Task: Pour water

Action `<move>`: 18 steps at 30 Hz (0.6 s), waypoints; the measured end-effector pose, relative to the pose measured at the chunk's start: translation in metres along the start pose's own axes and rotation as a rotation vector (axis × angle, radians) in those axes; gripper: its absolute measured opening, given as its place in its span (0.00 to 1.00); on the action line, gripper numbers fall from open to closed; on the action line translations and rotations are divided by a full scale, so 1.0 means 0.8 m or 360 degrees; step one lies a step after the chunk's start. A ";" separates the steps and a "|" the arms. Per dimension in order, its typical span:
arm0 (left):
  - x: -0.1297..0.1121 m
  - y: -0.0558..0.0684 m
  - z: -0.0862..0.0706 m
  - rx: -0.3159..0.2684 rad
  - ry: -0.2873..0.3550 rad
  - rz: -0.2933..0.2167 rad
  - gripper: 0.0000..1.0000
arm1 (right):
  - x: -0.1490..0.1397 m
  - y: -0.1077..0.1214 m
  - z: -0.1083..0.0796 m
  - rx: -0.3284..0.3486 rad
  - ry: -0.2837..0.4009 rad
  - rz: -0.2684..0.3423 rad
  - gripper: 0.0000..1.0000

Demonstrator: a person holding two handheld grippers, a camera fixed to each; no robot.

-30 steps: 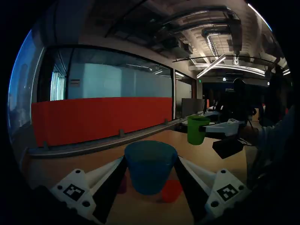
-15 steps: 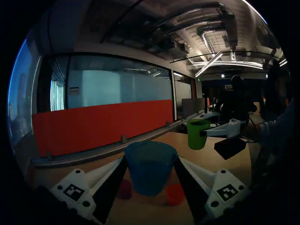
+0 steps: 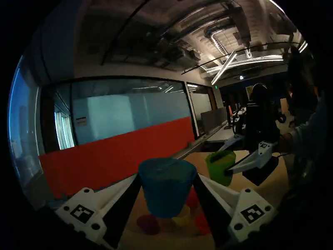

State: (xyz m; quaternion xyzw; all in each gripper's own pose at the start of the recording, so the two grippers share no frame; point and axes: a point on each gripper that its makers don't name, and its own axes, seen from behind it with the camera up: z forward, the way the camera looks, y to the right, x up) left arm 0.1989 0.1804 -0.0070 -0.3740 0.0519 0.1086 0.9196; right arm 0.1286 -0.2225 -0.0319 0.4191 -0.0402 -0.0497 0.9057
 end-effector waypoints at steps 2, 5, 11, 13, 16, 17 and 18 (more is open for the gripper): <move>0.007 0.000 0.000 0.0006 0.0011 0.0054 0.86 | -0.003 -0.008 0.004 0.0023 -0.0003 0.0005 0.91; 0.015 0.000 0.001 0.0019 0.0019 0.0134 0.86 | -0.007 -0.018 0.008 0.0053 -0.0009 0.0008 0.91; 0.030 0.000 0.005 0.0038 0.0029 0.0268 0.86 | -0.013 -0.037 0.019 0.0106 -0.0013 0.0022 0.91; 0.033 0.001 0.007 0.0039 0.0030 0.0301 0.86 | -0.014 -0.043 0.022 0.0123 -0.0012 0.0028 0.91; 0.039 0.002 0.009 0.0040 0.0031 0.0351 0.86 | -0.018 -0.051 0.027 0.0147 -0.0017 0.0032 0.91; 0.040 0.002 0.009 0.0039 0.0031 0.0370 0.86 | -0.019 -0.054 0.028 0.0156 -0.0020 0.0031 0.91; 0.041 0.003 0.010 0.0040 0.0030 0.0384 0.86 | -0.020 -0.056 0.030 0.0162 -0.0022 0.0030 0.91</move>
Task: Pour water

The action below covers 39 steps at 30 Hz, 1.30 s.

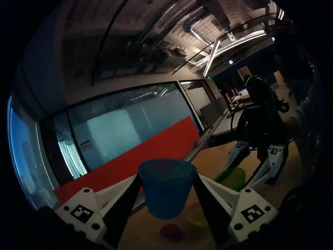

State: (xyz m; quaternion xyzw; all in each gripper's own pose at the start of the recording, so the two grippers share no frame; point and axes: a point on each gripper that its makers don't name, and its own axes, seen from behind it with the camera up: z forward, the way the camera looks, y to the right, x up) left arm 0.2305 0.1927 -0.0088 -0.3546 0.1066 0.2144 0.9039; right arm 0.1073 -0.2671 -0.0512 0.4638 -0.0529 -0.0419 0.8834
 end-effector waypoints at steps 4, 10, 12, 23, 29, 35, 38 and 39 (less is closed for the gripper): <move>0.004 0.001 0.002 0.0001 -0.0005 0.0053 0.86 | -0.004 -0.008 0.006 0.0022 -0.0003 0.0001 0.91; 0.012 0.000 0.003 0.0007 -0.0004 0.0143 0.86 | -0.007 -0.017 0.012 0.0056 -0.0006 0.0007 0.91; 0.013 0.000 0.004 0.0008 -0.0008 0.0180 0.86 | -0.008 -0.019 0.014 0.0061 -0.0009 0.0005 0.91; 0.029 0.008 0.008 0.0011 -0.0001 0.0374 0.86 | -0.012 -0.025 0.019 0.0093 -0.0014 0.0009 0.91; 0.038 0.012 0.010 0.0017 0.0006 0.0482 0.86 | -0.013 -0.027 0.021 0.0104 -0.0016 0.0010 0.91; 0.043 0.016 0.013 0.0015 0.0005 0.0571 0.86 | -0.012 -0.027 0.020 0.0107 -0.0015 0.0011 0.91; 0.044 0.017 0.015 0.0019 0.0002 0.0605 0.86 | -0.012 -0.027 0.019 0.0105 -0.0012 0.0014 0.91; 0.045 0.017 0.016 0.0020 0.0001 0.0614 0.86 | -0.012 -0.026 0.018 0.0104 -0.0011 0.0016 0.91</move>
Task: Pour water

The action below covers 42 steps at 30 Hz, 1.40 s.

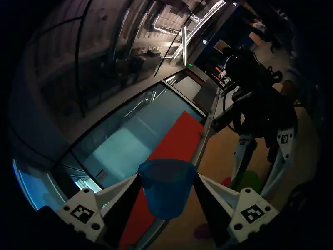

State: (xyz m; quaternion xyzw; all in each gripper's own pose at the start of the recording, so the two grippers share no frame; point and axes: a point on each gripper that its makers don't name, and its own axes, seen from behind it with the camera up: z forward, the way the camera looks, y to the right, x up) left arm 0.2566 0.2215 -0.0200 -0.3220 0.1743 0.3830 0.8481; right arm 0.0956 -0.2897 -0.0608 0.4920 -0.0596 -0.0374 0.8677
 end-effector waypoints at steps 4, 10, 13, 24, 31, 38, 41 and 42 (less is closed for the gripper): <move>0.001 -0.002 0.003 0.0005 0.0001 0.0035 0.86 | 0.000 0.001 -0.002 -0.0004 0.0001 0.0006 0.91; 0.001 -0.004 0.005 0.0011 -0.0005 0.0089 0.86 | 0.000 0.002 -0.003 -0.0009 0.0000 0.0008 0.91; 0.000 -0.005 0.006 0.0014 -0.0009 0.0109 0.86 | 0.000 0.001 -0.003 -0.0007 0.0000 0.0009 0.91; 0.002 -0.011 0.005 0.0034 -0.0011 0.0203 0.86 | 0.003 0.000 -0.003 -0.0003 0.0000 0.0000 0.91; 0.002 -0.011 0.005 0.0033 -0.0012 0.0244 0.86 | 0.002 0.001 -0.004 -0.0004 0.0001 0.0000 0.91; 0.004 -0.009 0.004 0.0032 -0.0010 0.0273 0.86 | 0.002 0.000 -0.003 -0.0001 0.0002 -0.0001 0.91; 0.005 -0.010 0.004 0.0035 -0.0007 0.0288 0.86 | 0.003 0.000 -0.004 -0.0002 0.0004 -0.0002 0.91; 0.006 -0.010 0.004 0.0035 -0.0006 0.0294 0.86 | 0.003 0.000 -0.004 -0.0003 0.0004 -0.0002 0.91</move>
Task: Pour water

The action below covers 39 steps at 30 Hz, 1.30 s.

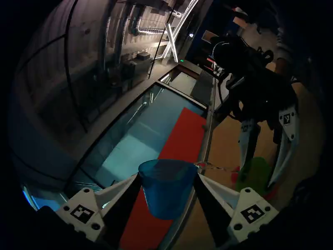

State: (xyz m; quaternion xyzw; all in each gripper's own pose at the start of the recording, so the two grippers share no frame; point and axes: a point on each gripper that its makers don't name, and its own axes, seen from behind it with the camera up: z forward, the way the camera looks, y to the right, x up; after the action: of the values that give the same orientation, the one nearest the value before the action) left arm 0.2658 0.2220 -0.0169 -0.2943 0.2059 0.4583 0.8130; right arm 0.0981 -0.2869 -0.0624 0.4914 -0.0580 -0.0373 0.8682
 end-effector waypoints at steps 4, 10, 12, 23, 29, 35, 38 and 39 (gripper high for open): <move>0.002 -0.003 0.000 0.0005 0.0003 0.0033 0.86 | 0.000 0.001 -0.001 -0.0004 0.0002 -0.0001 0.91; 0.008 -0.008 0.000 0.0019 0.0015 0.0077 0.86 | 0.001 0.003 -0.003 -0.0009 0.0006 -0.0002 0.91; 0.010 -0.010 -0.001 0.0023 0.0021 0.0090 0.86 | 0.001 0.003 -0.003 -0.0009 0.0005 -0.0004 0.91; 0.017 -0.012 -0.002 0.0034 0.0031 0.0182 0.86 | 0.001 0.001 -0.004 -0.0006 0.0005 -0.0026 0.91; 0.018 -0.016 -0.004 0.0038 0.0027 0.0225 0.86 | 0.003 0.000 -0.006 -0.0009 0.0006 -0.0030 0.91; 0.019 -0.018 -0.005 0.0040 0.0025 0.0265 0.86 | 0.005 0.000 -0.005 -0.0013 0.0015 -0.0029 0.91; 0.020 -0.020 -0.004 0.0041 0.0026 0.0291 0.86 | 0.006 -0.001 -0.005 -0.0012 0.0014 -0.0034 0.91; 0.020 -0.020 -0.004 0.0041 0.0026 0.0298 0.86 | 0.006 -0.001 -0.005 -0.0012 0.0015 -0.0035 0.91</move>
State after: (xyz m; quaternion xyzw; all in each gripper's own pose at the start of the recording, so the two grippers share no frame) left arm 0.2875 0.2236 -0.0242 -0.2670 0.2452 0.5272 0.7685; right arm 0.1031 -0.2845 -0.0647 0.4890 -0.0486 -0.0447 0.8698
